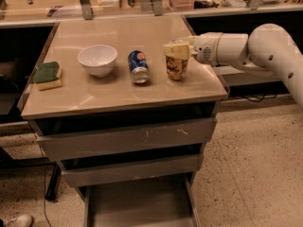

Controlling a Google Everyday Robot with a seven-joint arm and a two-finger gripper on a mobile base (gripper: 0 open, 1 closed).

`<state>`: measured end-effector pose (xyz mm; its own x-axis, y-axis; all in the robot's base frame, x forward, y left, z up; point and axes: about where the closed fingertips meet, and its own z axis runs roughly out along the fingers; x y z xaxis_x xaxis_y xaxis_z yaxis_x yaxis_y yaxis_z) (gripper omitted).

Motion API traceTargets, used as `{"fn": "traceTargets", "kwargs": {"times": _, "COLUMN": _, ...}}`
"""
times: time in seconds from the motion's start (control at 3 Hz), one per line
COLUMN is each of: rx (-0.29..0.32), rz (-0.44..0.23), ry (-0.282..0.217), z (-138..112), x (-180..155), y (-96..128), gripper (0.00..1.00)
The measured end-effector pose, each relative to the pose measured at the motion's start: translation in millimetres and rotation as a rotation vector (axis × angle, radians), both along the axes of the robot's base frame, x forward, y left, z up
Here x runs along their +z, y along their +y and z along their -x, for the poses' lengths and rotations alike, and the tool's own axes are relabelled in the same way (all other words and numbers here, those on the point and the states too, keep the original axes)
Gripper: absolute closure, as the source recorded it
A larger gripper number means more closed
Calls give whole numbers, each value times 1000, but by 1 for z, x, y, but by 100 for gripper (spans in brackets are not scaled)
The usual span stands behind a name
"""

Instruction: Pick orange can from bottom drawer and place on counter

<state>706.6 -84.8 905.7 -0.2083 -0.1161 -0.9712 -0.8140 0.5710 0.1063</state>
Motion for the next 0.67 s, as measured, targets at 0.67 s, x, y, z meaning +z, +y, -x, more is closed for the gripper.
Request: {"fn": "traceTargets", "kwargs": {"times": 0.67, "rx": -3, "rz": -2, "ry": 3, "z": -1, "x": -3, "y": -2, "gripper": 82}}
